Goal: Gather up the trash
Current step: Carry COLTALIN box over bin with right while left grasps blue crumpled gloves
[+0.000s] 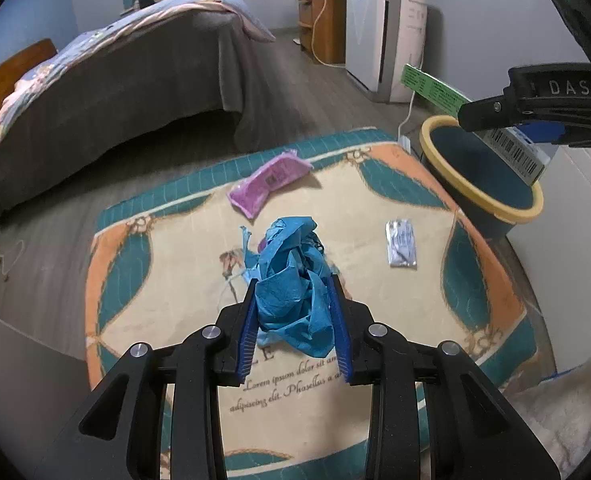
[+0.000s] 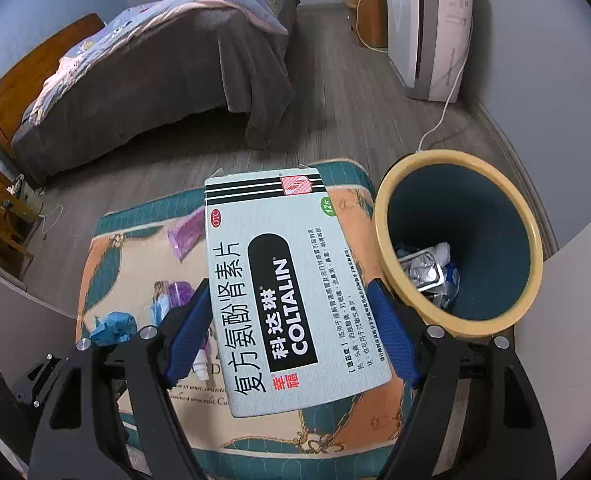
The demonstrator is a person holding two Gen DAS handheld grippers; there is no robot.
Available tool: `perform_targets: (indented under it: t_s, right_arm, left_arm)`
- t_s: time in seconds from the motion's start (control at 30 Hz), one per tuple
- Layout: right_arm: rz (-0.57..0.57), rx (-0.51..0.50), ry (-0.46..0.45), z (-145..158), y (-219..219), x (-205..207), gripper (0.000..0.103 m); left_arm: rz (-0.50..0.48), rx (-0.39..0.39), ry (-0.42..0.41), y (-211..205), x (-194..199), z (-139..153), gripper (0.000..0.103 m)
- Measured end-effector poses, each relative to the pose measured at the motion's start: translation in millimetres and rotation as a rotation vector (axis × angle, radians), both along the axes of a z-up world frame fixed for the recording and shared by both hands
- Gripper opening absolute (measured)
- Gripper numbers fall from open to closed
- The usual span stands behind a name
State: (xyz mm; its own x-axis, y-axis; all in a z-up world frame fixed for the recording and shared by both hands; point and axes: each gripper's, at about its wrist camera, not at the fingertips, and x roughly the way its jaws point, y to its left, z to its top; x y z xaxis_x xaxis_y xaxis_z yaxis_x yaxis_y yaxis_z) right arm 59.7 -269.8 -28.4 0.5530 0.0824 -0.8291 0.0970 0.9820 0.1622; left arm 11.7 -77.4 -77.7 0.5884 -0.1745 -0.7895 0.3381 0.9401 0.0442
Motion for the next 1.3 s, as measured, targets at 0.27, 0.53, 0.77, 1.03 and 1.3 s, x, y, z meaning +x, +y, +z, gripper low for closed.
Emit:
perform_targets:
  t_s: [0.27, 0.53, 0.77, 1.03, 1.3]
  right_arm:
    - [0.024, 0.020, -0.026, 9, -3, 4, 0.075]
    - [0.035, -0.020, -0.064, 20, -16, 14, 0.075]
    - [-0.032, -0.043, -0.061, 18, -52, 31, 0.076]
    - [-0.125, -0.025, -0.001, -6, -97, 47, 0.076]
    - [-0.125, -0.014, -0.002, -9, -118, 50, 0.076]
  left_arm:
    - [-0.052, -0.031, -0.047, -6, 2, 15, 0.034]
    - [-0.088, -0.032, -0.073, -16, 8, 25, 0.034]
    - [-0.110, -0.028, -0.068, -24, 16, 28, 0.034]
    - [-0.149, -0.013, -0.052, -43, 26, 27, 0.034]
    - [-0.199, 0.011, -0.020, -80, 43, 19, 0.034]
